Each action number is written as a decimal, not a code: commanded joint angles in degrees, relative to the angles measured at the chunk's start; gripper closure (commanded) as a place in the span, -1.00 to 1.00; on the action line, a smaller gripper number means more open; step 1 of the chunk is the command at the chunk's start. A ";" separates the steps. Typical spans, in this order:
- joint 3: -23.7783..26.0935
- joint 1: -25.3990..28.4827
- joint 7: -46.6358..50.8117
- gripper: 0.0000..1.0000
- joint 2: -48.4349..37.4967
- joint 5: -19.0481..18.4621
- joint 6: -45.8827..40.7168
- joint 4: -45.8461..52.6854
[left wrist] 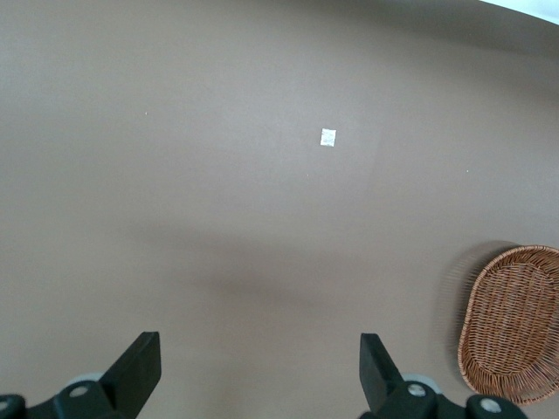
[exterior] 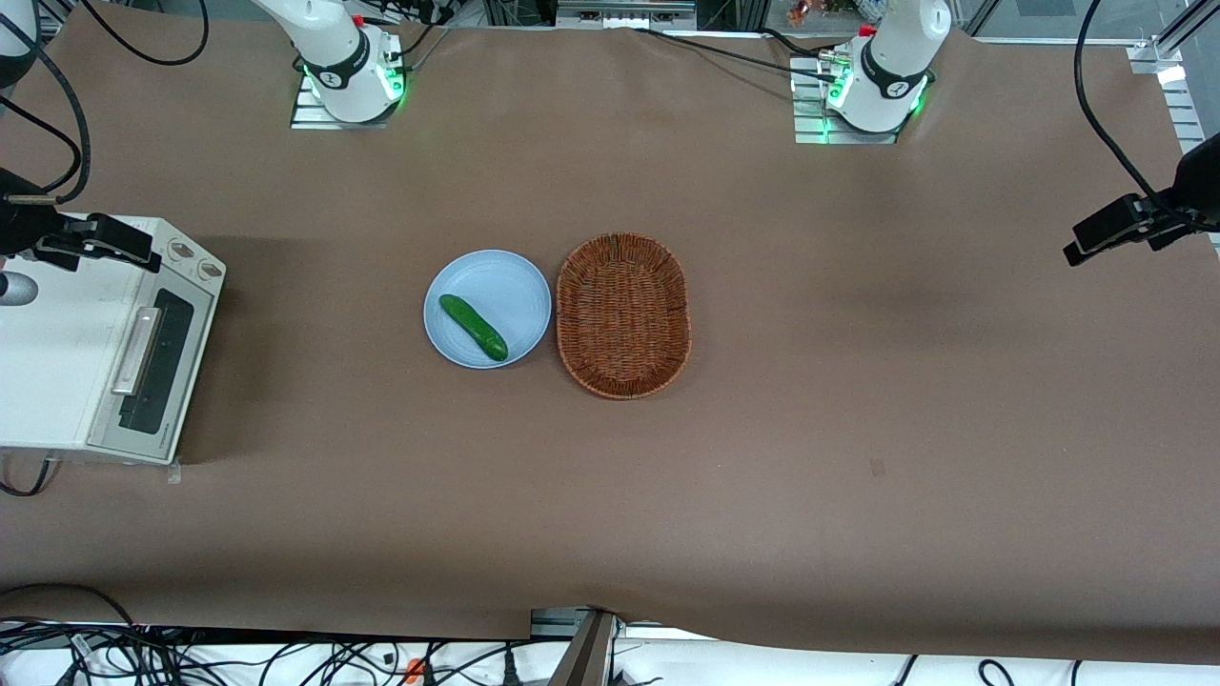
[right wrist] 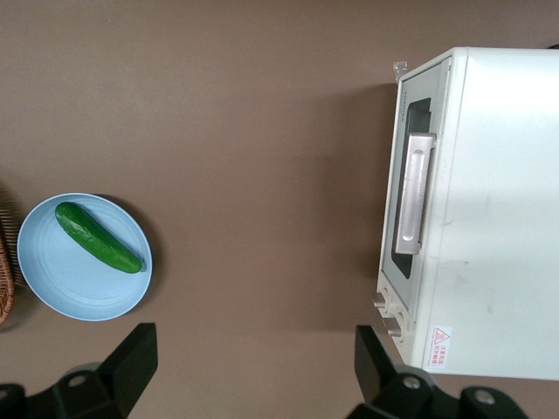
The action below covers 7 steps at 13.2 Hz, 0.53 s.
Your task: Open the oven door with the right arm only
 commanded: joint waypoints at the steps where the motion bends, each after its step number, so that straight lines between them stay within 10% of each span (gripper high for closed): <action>1: 0.88 -0.56 1.08 -1.00 -1.13 -0.44 -0.42 0.15; 7: 0.70 -0.65 0.12 -1.00 -0.79 -0.35 -0.68 0.06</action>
